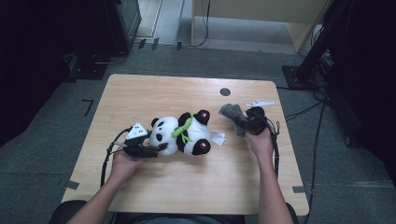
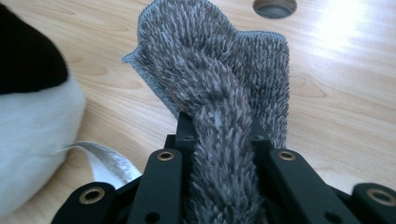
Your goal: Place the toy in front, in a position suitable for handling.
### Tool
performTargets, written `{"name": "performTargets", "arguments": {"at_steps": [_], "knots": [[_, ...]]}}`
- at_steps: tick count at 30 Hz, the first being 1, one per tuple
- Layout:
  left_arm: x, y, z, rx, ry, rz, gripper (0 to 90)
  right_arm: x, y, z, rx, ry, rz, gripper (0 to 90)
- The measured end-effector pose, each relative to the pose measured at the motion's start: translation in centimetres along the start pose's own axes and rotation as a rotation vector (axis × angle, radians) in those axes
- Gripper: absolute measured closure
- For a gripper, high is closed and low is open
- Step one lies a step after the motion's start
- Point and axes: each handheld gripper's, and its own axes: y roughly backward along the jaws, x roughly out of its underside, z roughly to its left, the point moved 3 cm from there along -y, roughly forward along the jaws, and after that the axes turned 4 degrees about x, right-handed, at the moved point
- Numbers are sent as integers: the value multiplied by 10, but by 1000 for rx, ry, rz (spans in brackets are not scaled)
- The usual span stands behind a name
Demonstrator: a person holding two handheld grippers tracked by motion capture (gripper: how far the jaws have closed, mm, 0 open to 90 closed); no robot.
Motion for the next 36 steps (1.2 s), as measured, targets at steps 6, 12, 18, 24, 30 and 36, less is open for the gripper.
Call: {"name": "performTargets", "arguments": {"at_steps": [6,12,18,24,30,36], "knots": [[-1,0,2,20,2,9,253,-9,7,5,-13,6,-2,749],[-1,2,0,37,-2,13,284,-21,19,13,-42,15,-17,749],[-1,2,-3,55,-4,5,312,-35,28,27,-58,42,-39,745],[0,1,-8,72,-25,0,322,-47,34,47,-78,82,-52,745],[0,-1,-10,89,-20,-9,320,-57,39,63,-107,114,-77,745],[0,-2,-14,89,-10,-6,309,-71,45,83,-125,155,-71,745]]}}
